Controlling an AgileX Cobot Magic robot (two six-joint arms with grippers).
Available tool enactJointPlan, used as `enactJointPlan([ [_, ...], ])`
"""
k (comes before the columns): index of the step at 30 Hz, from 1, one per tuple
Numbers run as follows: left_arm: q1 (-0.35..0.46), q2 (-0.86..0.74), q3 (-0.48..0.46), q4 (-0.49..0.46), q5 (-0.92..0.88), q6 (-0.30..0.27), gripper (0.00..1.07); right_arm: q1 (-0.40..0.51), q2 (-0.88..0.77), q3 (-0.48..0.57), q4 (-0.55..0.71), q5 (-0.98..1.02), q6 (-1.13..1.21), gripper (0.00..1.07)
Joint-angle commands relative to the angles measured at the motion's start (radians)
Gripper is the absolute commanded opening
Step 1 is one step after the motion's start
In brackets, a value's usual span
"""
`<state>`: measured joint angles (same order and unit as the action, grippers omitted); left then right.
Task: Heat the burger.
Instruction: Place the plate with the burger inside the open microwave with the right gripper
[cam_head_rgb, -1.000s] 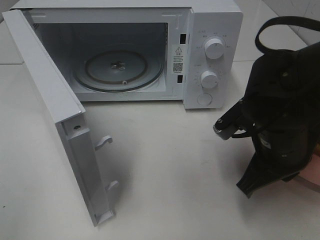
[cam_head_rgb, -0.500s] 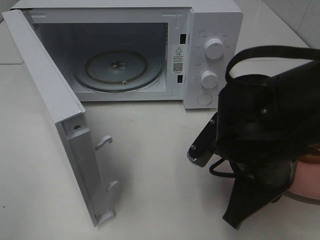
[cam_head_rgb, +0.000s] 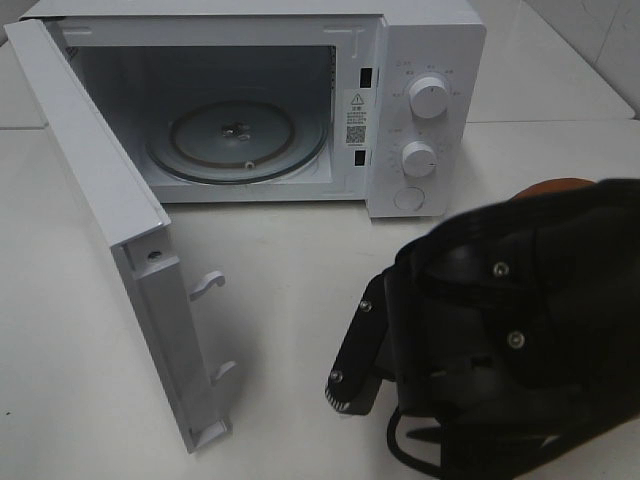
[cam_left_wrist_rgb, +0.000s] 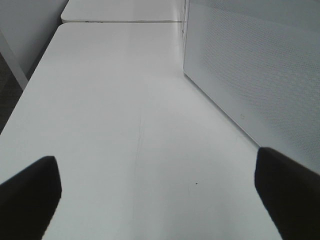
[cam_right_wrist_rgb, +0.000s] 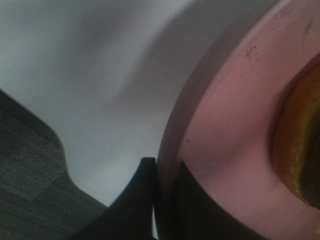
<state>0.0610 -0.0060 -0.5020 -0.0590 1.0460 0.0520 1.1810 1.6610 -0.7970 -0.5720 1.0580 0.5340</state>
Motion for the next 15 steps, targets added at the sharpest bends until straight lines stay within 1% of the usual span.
enactJointPlan([
  [1, -0.002, -0.024, 0.004, -0.004, -0.008, -0.001, 1.00, 0.034, -0.009, 0.003, -0.060, 0.049, -0.043, 0.00],
  [10, -0.002, -0.024, 0.004, -0.004, -0.008, -0.001, 1.00, 0.047, -0.013, 0.003, -0.114, 0.044, -0.107, 0.00],
  [15, -0.002, -0.024, 0.004, -0.004, -0.008, -0.001, 1.00, 0.047, -0.079, 0.003, -0.145, -0.044, -0.155, 0.00],
])
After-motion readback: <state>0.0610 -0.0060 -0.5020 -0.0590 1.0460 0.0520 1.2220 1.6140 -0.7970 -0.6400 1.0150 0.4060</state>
